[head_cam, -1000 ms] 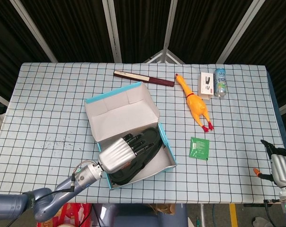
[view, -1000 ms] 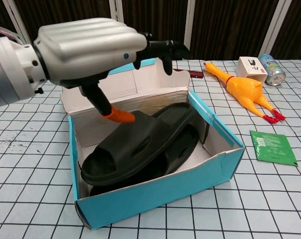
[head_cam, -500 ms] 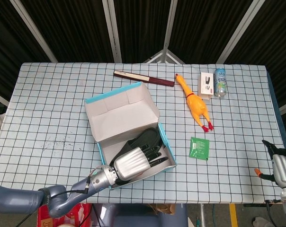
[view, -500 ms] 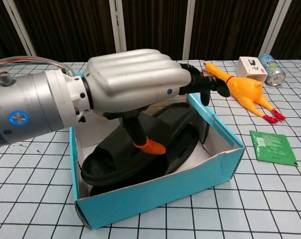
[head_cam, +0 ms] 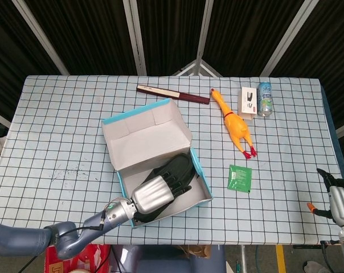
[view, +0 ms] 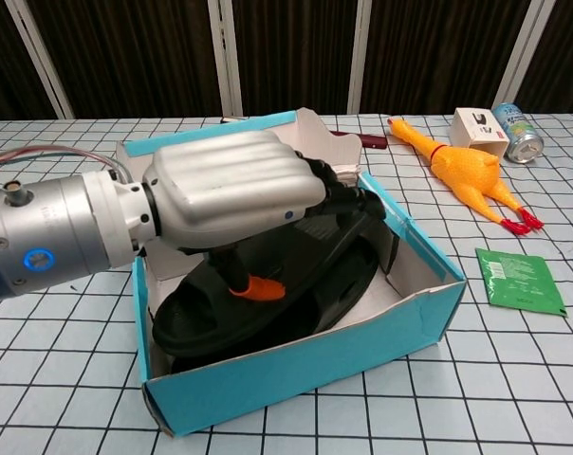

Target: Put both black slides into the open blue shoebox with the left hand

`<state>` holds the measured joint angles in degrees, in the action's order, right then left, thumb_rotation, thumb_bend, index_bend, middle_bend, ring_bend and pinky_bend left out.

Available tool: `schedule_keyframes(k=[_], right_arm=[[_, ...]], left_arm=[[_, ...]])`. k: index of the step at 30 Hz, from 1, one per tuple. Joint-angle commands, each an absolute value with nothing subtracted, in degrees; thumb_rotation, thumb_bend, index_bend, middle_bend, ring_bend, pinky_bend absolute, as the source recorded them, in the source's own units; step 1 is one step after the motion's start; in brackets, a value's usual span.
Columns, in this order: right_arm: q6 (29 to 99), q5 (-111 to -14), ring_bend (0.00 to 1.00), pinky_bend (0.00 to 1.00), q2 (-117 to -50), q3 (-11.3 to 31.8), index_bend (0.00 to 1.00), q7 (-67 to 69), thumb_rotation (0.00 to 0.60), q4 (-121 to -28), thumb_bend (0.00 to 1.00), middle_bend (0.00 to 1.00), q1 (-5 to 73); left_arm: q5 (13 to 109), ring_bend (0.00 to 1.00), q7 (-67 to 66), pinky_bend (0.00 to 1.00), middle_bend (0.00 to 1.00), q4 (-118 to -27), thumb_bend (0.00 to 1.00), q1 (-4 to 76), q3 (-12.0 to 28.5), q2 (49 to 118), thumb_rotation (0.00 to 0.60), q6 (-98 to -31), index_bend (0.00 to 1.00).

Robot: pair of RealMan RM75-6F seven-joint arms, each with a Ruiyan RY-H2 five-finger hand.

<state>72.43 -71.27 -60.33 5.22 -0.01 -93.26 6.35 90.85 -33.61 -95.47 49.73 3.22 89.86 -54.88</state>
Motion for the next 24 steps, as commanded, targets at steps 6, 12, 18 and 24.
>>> schedule_keyframes(k=[6,12,18,24], right_arm=[[72.3,-71.1,0.24,0.15,-60.3,5.3,0.13,0.0,0.600,-93.2,0.23,0.19,6.4],[72.4,-71.0,0.24,0.15,-60.3,5.3,0.13,-0.1,0.600,-93.2,0.23,0.19,6.4],[72.2,-70.9,0.24,0.15,-60.4,5.3,0.13,-0.5,0.600,-93.4,0.23,0.19,6.4],[72.0,-70.8,0.24,0.15,-60.3,5.3,0.13,-0.6,0.600,-93.6,0.23,0.19,6.5]], left_arm=[[91.2,0.24,-33.0,0.34,0.27,-94.4,0.34,48.8,2.6,88.7,0.600,-56.1,0.15],[91.1,0.27,-32.3,0.36,0.27,-94.6,0.34,47.6,2.2,86.8,0.600,-57.2,0.15],[90.8,0.27,-32.2,0.36,0.27,-94.4,0.34,47.1,1.7,85.9,0.600,-57.0,0.15],[92.8,0.20,-31.2,0.33,0.22,-94.3,0.34,47.5,2.5,86.8,0.600,-58.2,0.14]])
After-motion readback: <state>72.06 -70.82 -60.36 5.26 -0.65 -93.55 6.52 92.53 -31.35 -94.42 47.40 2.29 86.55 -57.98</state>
